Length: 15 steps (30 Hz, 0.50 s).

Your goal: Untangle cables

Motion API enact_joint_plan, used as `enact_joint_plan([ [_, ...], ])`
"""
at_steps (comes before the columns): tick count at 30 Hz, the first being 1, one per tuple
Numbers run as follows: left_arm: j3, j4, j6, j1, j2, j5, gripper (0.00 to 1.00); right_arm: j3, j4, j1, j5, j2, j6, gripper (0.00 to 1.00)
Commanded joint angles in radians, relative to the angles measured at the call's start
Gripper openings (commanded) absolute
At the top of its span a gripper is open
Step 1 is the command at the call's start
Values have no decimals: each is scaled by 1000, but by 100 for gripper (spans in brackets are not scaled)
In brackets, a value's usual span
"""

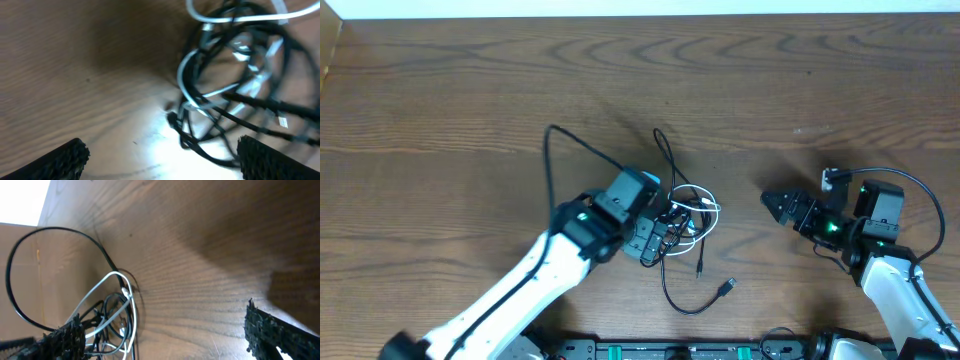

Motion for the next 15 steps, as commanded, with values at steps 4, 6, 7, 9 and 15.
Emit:
enact_joint_plan([
  [4,-10,116,-36,-16,146,-130,95,2,-18,-4,-3,0,-22,99],
  [6,-10,140,-36,-16,166,-175,95,2,-30,-4,-3,0,-23,99],
  [7,-10,151,-36,-16,173,-212,95,2,-41,-4,-3,0,-23,99],
  [9,-10,160,-38,-16,176,-323,95,2,-56,-4,-3,0,-23,99],
  [15,-10,196,-66,-16,159,-416,95,1,-99,-4,-3,0,-23,99],
])
